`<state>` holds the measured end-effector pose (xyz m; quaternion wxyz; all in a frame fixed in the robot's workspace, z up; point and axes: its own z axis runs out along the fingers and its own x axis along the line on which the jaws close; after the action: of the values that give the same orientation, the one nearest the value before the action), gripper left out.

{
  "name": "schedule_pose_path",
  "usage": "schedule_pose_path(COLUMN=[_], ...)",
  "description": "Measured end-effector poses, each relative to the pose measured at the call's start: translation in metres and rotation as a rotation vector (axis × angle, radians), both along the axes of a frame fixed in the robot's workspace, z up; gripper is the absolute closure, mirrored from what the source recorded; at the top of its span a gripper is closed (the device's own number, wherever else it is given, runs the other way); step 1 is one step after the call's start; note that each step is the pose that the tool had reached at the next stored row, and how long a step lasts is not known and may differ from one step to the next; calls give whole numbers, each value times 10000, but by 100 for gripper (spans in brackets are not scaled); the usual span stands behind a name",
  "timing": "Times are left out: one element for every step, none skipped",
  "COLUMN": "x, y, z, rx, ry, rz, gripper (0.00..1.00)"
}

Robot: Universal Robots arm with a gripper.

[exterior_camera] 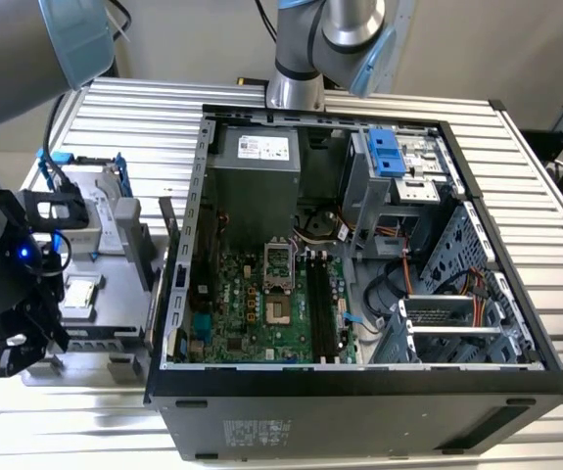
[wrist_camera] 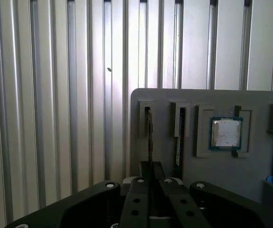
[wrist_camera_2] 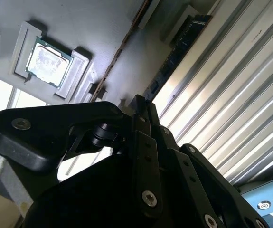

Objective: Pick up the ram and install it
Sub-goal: 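Pick up the ram and move it above insertion slot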

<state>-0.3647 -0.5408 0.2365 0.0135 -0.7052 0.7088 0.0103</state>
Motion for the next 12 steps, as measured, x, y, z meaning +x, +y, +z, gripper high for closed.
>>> schedule_pose_path(x=[0,0,0,0,0,0,0,0,0,0,0,0], y=[0,0,0,0,0,0,0,0,0,0,0,0], z=[0,1,3,8,14,18,23,31,39,48,59,69], rx=[0,0,0,-2,-3,-1,0,-1,-1,0,-1,0], ry=[0,0,0,2,3,1,0,1,1,0,1,0], rz=[-2,-3,-2,-3,-3,-3,-3,-3,-3,-3,-3,-3], gripper=[100,100,100,100,100,100,100,100,100,100,100,100])
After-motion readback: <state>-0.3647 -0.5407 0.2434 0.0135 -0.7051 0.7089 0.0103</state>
